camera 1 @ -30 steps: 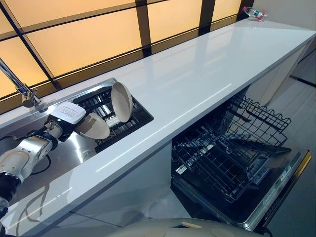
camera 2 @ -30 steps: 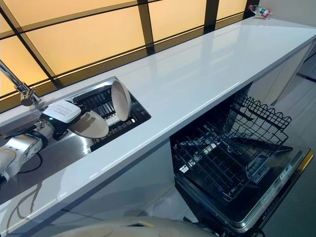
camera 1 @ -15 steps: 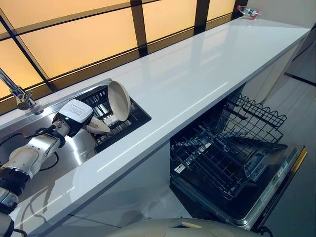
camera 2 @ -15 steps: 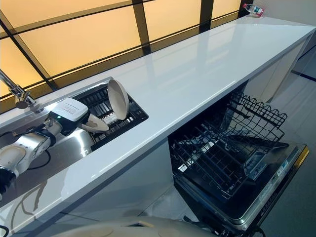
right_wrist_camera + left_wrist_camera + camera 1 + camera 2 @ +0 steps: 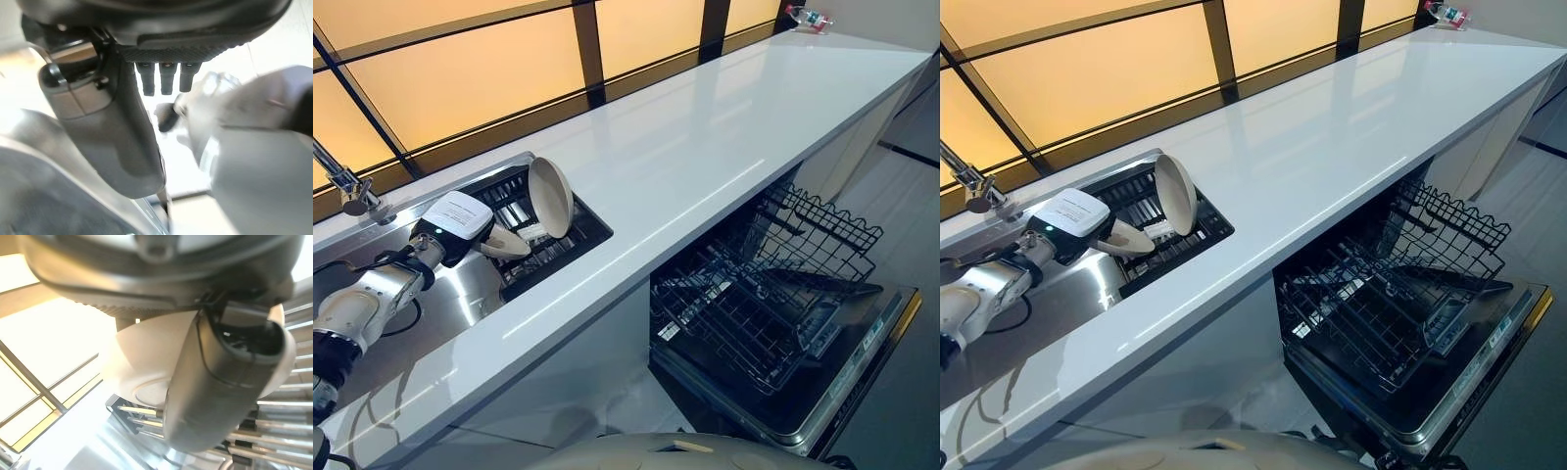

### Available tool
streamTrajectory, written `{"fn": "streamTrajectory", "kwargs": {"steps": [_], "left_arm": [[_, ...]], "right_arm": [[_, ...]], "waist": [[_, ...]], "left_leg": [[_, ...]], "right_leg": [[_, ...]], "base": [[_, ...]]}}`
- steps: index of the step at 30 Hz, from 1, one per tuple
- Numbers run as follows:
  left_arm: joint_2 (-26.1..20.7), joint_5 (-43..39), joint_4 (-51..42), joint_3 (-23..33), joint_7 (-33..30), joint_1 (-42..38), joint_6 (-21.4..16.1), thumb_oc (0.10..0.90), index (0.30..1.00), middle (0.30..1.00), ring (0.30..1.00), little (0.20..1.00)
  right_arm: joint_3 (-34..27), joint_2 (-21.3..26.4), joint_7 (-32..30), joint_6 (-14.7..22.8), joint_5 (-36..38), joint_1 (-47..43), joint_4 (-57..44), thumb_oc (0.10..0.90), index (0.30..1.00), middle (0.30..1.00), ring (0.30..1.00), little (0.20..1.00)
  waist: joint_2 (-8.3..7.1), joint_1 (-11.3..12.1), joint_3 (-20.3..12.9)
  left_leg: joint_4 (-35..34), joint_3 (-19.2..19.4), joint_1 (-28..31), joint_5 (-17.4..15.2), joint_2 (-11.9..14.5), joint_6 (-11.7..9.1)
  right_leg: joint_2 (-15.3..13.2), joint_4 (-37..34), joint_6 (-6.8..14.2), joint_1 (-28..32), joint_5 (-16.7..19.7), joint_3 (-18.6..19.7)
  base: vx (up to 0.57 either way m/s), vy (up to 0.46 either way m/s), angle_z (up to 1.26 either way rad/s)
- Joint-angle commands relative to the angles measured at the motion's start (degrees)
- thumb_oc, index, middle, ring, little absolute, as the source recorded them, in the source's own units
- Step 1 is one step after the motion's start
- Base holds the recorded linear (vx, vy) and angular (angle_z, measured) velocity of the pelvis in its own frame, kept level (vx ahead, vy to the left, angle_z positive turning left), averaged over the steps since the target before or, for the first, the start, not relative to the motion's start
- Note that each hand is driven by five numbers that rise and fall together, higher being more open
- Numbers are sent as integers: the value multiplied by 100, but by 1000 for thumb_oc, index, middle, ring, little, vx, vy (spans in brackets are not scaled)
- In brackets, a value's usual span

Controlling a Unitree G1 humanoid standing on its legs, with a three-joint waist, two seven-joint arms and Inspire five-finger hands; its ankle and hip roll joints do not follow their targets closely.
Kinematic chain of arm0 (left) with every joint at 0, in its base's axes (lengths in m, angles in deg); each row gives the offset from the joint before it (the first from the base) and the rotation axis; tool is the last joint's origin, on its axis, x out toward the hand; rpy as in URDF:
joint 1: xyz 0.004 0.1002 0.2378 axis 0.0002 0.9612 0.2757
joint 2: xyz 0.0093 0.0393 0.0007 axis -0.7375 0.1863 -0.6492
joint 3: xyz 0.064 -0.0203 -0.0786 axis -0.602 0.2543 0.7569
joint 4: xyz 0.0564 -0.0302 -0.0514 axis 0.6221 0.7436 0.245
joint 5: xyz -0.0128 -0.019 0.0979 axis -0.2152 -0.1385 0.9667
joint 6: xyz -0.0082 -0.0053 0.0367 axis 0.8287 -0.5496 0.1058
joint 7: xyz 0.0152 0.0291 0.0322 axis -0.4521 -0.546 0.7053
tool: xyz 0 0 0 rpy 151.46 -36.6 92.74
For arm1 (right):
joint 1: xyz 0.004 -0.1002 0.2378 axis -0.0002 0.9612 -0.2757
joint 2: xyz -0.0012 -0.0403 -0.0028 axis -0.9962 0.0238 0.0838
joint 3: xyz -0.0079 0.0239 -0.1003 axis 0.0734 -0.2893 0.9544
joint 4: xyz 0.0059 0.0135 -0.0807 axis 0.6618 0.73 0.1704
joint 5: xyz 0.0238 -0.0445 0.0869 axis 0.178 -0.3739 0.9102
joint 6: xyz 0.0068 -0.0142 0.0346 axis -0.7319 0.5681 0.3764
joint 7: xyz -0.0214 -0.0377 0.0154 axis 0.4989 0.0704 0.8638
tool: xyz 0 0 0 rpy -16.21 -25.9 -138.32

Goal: Pick up plates and place into dishwasher.

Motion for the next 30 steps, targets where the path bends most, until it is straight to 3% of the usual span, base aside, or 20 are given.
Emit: {"fn": "streamTrajectory", "kwargs": {"steps": [1,8,17,22,25,30], "left_arm": [[-698,-615,-192,1361,-771,-714,235,100,300,300,300,200],[-846,-874,-612,1844,-931,-344,223,100,300,300,300,200],[-1000,-1081,-548,1944,-1196,-168,116,100,300,300,300,200],[-1121,-1220,-410,2045,-1392,-65,20,100,300,300,300,200],[-1204,-1373,-367,2176,-1484,25,22,100,300,300,300,200],[-1299,-1821,-408,2424,-1602,190,41,100,300,300,300,200]], "right_arm": [[-369,192,-793,436,128,-233,147,800,900,900,900,900],[-906,583,-2256,1143,-151,-277,-20,800,900,900,900,900],[-1397,1349,-3924,1530,-1008,-352,-304,800,900,900,900,900],[-1636,1909,-4922,1453,-1733,-324,-905,800,900,900,900,900],[-1600,2483,-4996,1121,-2799,-333,-1799,800,900,900,900,900],[-1589,3415,-4741,839,-3886,-548,-2831,800,900,900,900,900]], "waist": [[155,2,68],[95,37,113],[34,42,127],[5,26,135],[-26,18,150],[-72,52,137]], "left_leg": [[45,346,338,-812,-628,475],[45,349,316,-816,-612,482],[45,370,282,-818,-593,474],[45,388,266,-812,-577,458],[45,380,254,-805,-574,458],[45,338,247,-801,-575,447]], "right_leg": [[164,141,361,-157,200,104],[152,226,407,-244,215,155],[146,264,455,-325,266,199],[142,301,481,-370,291,217],[142,318,480,-379,297,233],[151,303,438,-342,277,213]], "base": [[-29,4,-8],[-23,3,-5],[-8,0,-3],[0,0,0],[-1,0,-1],[2,-8,-2]]}}
